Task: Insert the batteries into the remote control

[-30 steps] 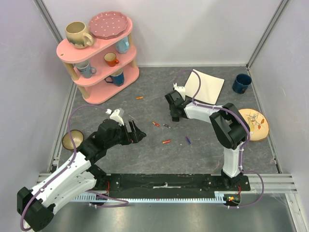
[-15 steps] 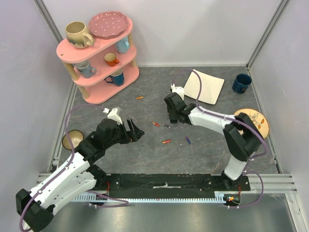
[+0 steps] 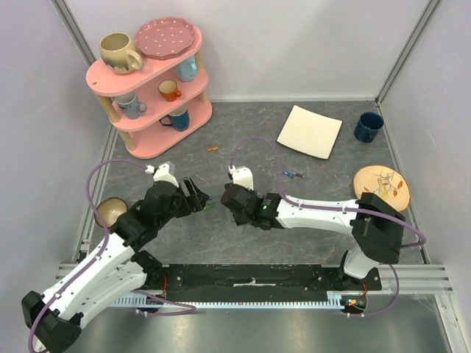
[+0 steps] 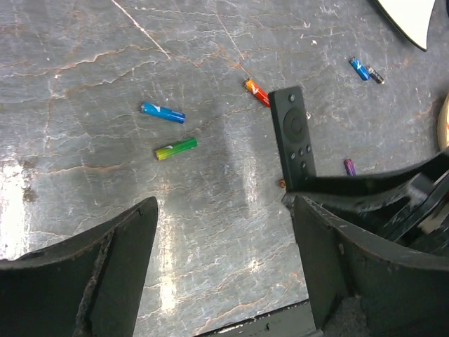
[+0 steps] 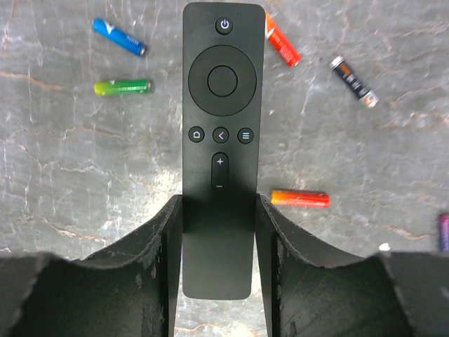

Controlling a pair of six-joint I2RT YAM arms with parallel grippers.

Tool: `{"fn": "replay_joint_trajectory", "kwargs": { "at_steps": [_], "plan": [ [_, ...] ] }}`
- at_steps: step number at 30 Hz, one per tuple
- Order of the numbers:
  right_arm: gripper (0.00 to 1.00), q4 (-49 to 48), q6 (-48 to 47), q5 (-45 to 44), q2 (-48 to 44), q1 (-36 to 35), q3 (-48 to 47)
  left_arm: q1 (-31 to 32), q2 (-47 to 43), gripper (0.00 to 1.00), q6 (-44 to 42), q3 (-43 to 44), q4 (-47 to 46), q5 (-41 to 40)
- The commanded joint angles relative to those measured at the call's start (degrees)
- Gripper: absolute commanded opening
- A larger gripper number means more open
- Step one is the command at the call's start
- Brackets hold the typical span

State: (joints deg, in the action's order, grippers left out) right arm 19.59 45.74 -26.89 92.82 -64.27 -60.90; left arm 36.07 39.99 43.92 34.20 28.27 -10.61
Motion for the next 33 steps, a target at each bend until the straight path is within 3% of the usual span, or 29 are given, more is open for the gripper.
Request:
{"fn": "replay_joint_trajectory", "kwargs": {
  "at_steps": [1,19,22,29,33],
  "plan": [
    [0.37,0.71,6.38,-4.21,1.92,-3.40,-0.44,-0.04,-2.45,0.83,3.54,0.96,1.35,-3.98],
    [0.40,-0.08,12.27,-2.03,12.21,-4.55,-3.34,-0.04,-7.73,0.75,6.35,-2.64,2.31,-4.68],
    [0.45,-0.08,11.66,-1.49,13.70,-4.64,-4.31,-0.04,-7.73,0.75,6.09,-2.73,2.31,-4.86],
    [0.72,0.00,11.13,-0.18,15.03,-4.55,-5.54,-0.04,-6.77,0.76,6.26,-3.08,2.31,-5.03],
    [0.81,1.23,11.13,-0.35,11.88,-4.55,-5.19,-0.04,-5.97,0.78,6.18,-2.99,2.05,-5.47]
  ]
}}
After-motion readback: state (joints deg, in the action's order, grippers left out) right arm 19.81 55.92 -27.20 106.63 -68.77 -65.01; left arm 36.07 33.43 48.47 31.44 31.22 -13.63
